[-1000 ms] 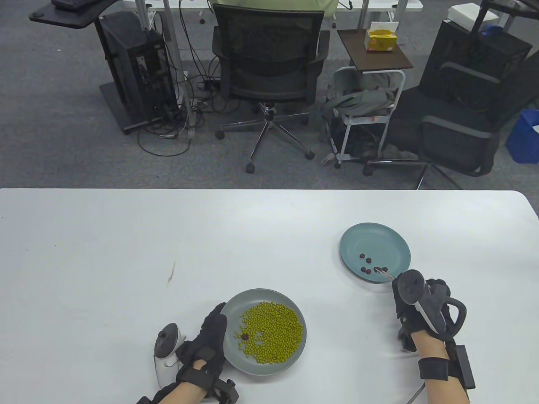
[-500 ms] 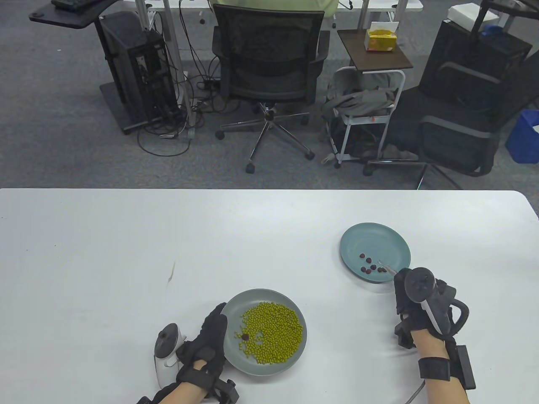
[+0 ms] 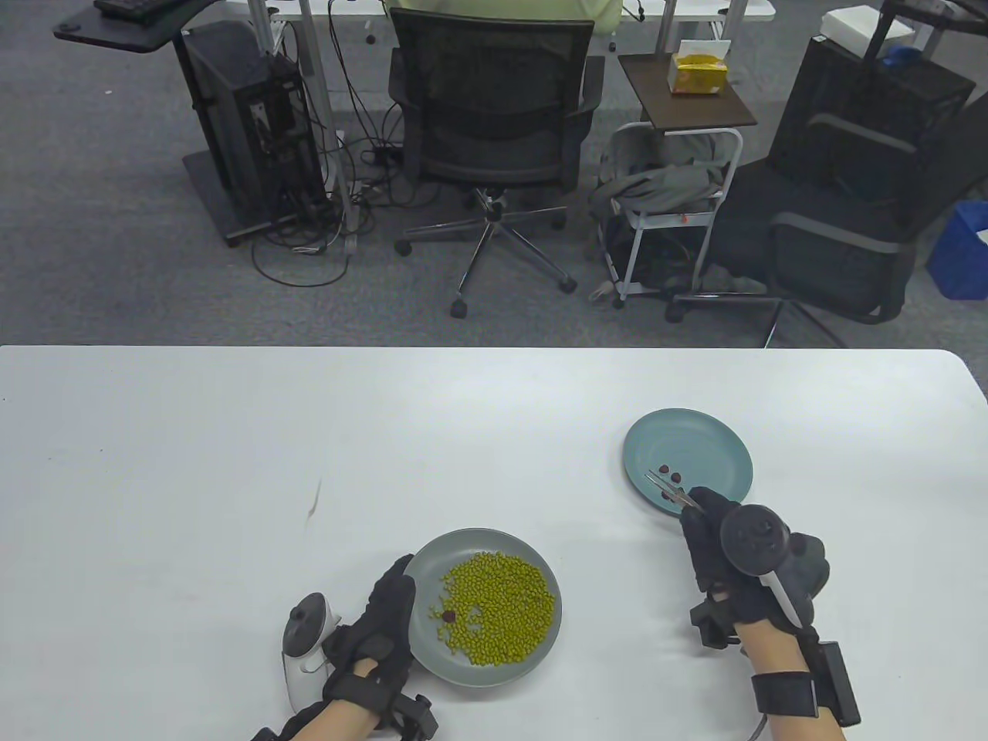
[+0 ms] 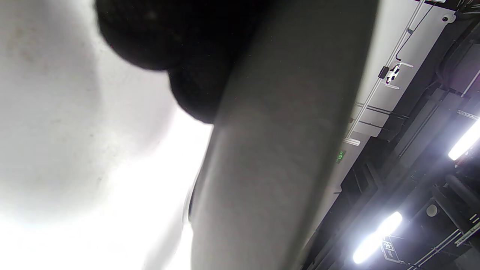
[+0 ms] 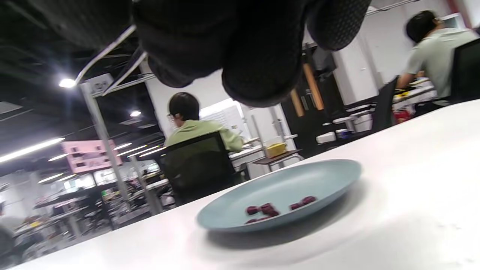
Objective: Pick cranberries with tweezers into plate
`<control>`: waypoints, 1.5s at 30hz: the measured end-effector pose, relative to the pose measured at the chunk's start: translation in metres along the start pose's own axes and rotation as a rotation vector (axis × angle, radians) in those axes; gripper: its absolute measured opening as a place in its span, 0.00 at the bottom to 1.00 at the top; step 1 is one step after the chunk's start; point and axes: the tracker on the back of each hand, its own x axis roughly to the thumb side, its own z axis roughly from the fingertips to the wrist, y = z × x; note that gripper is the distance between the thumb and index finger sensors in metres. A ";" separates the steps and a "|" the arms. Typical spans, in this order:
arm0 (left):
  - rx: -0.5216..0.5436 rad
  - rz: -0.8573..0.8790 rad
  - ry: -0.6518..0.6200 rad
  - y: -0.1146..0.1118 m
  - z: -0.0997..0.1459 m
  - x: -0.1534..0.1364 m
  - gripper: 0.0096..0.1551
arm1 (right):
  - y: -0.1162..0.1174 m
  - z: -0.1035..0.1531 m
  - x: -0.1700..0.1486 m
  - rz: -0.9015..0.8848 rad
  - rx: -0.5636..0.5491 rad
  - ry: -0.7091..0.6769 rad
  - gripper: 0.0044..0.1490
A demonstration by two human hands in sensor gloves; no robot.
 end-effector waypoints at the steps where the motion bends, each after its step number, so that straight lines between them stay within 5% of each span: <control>1: 0.003 0.001 -0.001 0.000 0.000 0.000 0.37 | 0.000 0.003 0.008 0.022 -0.013 -0.035 0.32; 18: -0.014 -0.008 0.007 -0.002 -0.001 -0.001 0.37 | 0.009 0.089 0.145 0.137 -0.069 -0.605 0.31; 45: -0.040 -0.035 0.008 -0.008 -0.001 -0.006 0.37 | 0.029 0.111 0.168 0.235 0.010 -0.720 0.31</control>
